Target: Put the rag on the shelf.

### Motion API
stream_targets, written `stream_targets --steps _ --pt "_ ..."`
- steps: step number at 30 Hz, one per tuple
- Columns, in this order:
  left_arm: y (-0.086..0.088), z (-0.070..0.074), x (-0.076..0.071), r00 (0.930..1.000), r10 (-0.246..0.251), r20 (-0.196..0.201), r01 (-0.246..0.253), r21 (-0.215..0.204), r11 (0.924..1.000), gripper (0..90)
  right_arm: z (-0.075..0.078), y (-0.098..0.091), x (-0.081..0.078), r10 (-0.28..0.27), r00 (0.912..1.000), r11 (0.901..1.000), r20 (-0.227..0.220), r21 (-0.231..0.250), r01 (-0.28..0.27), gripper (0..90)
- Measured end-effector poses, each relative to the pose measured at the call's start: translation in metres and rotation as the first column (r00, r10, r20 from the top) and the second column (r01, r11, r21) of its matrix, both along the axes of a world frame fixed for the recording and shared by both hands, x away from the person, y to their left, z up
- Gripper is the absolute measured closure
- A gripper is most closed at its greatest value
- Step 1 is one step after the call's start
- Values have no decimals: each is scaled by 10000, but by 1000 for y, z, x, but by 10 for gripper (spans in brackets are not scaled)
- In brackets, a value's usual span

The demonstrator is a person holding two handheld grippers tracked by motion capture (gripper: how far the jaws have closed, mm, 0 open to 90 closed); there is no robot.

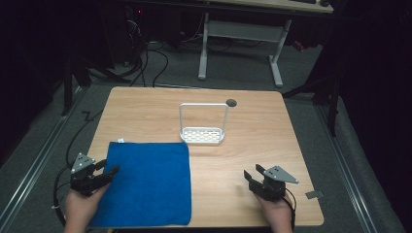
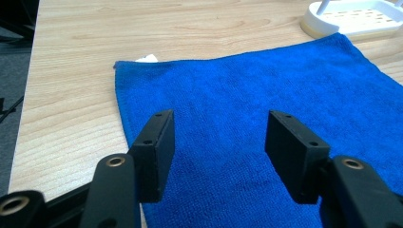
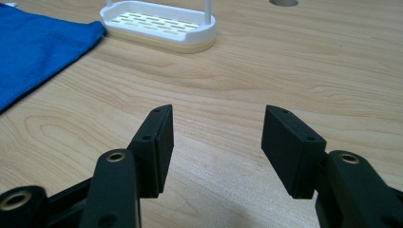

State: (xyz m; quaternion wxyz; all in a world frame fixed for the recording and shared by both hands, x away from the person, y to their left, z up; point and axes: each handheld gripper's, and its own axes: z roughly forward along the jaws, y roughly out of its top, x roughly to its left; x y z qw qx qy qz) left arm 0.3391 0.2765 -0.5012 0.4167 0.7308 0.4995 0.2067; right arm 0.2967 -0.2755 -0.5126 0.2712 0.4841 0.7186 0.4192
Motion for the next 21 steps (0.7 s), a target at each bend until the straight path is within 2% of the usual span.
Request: stream_targets --steps 5,6,10,15,17,21 --pt "0 0 -1 10000 16 90 -17 79 10000 436 0 -1 0 9 10000 9999 -7 115 -9 444" --pt "-1 0 -1 9999 18 168 -23 263 9997 432 1 -1 0 10 10000 9998 -79 177 -8 444" --pt "-2 -2 -1 9993 88 365 -107 527 9986 418 1 2 0 101 9999 9999 -11 115 -101 453" --pt "5 -2 2 9987 237 454 -261 540 9982 453 1 5 0 128 9999 9999 -102 17 -127 472" --pt "9 -1 6 9984 347 453 -367 433 9984 467 1 8 1 192 9997 9998 -149 -75 -194 490" --pt "13 2 19 9971 557 510 -581 472 9972 481 1 14 2 483 9985 9988 -254 -76 -485 485"
